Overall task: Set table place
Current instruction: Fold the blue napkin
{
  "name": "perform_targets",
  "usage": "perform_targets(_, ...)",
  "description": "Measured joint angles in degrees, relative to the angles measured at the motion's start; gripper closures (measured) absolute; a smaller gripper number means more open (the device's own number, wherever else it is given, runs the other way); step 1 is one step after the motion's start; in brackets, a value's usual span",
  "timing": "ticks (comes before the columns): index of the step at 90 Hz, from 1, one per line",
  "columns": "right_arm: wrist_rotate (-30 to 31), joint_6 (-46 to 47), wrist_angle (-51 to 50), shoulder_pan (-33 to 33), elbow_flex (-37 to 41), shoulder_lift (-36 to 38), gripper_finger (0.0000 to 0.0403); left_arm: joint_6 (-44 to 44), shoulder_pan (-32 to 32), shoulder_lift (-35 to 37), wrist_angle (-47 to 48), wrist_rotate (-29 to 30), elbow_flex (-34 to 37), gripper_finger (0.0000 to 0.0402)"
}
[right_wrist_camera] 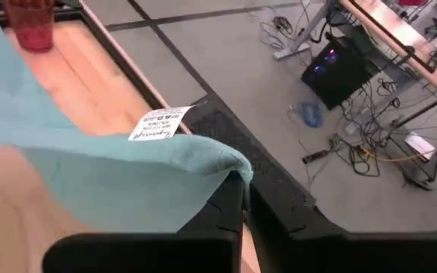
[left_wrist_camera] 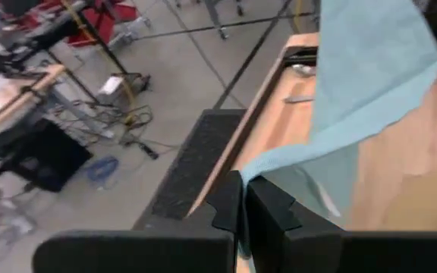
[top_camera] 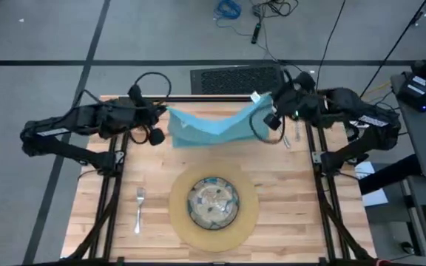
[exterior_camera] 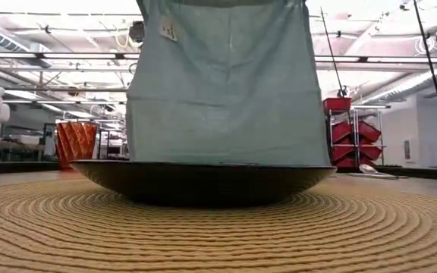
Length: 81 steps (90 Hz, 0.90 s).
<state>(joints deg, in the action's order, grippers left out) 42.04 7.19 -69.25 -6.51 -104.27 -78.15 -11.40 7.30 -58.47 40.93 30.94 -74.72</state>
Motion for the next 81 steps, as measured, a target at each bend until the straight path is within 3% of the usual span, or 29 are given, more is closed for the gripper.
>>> perform_targets(8, -3.3, -4.7, 4.9, -4.0, 0.0, 0.0, 0.0403, -2.6, 4.5, 0.1, -3.3, -1.7, 0.0, 0.0402)
perform_targets(23, -9.1, -9.6, 10.7, -11.5, 0.0, 0.0, 0.0403, -4.0, 13.9, -0.3, -5.0, -10.2, 0.0, 0.0402)
perform_targets(40, -10.9, -12.4, 15.9, -13.5, 0.0, 0.1, 0.0403, -5.2, 19.3, -0.5, -6.3, -15.1, -1.5, 0.0402)
perform_targets(61, -14.4, -8.8, 11.2, -11.5, 0.0, 0.7, 0.0403, -1.9, 18.8, 0.5, -3.8, -22.4, -4.5, 0.0402)
perform_targets(81, -15.1, -0.7, 2.3, -4.5, 0.0, 2.0, 0.0403, 3.8, 12.7, 0.4, 6.1, -25.0, -4.2, 0.0402)
